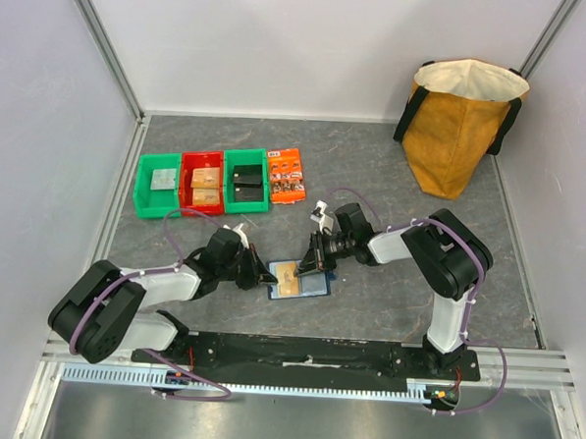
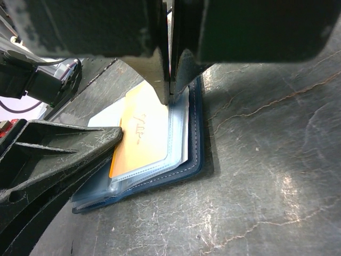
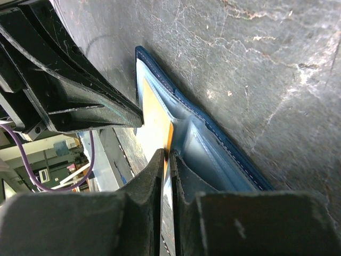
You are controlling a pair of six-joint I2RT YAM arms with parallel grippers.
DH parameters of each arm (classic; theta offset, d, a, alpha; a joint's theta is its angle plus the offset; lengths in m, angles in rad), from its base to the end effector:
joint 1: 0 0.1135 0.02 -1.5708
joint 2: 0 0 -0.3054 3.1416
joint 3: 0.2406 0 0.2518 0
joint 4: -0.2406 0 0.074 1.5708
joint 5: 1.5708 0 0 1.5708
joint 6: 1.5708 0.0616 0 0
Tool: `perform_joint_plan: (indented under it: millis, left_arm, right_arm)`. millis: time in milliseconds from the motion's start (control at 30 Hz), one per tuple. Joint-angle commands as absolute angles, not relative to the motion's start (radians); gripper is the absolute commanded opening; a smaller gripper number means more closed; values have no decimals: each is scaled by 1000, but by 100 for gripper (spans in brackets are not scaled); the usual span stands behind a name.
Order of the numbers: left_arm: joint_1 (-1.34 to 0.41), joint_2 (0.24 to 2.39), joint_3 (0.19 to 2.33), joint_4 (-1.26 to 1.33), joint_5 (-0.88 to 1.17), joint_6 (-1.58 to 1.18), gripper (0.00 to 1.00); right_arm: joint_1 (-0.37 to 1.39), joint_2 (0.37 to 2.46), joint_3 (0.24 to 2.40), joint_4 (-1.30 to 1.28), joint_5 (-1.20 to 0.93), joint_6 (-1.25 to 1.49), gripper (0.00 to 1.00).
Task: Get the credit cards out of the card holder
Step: Remove the credit card from the card holder.
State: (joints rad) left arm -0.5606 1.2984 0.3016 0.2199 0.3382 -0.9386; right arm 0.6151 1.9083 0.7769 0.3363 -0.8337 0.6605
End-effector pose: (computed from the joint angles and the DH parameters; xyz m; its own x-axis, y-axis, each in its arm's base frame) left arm 0.1714 -0.1317 0.1422 -0.9172 -0.3228 -0.2337 -0.0642 0.6985 -0.7127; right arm 0.2679 0.2451 0.1235 -0.9582 -0.1721 -0.2286 -0.2829 0.4500 0.8470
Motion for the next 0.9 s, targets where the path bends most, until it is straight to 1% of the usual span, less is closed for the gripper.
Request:
perform_joint_plan:
  millis: [0,200,400,767,867]
  left_arm:
    - [-560,1335,290,163,278,-945,2]
    - [-560,1339,288,156,271,-954,2]
    - [-561,1344,290,156,272,-956,2]
    - [-560,1344,288,156,275,-956,2]
    - [-561,1345,288,156,275,-956,2]
  right_arm:
    - [615,1881,761,339,-848,630,15]
    - [609,1865,727,419,-884,657,15]
    - [607,1868,709,500,-908,684,17]
    - [594,1876,680,615,-933,749,13]
    - [589,1876,667,641,-943,762,10]
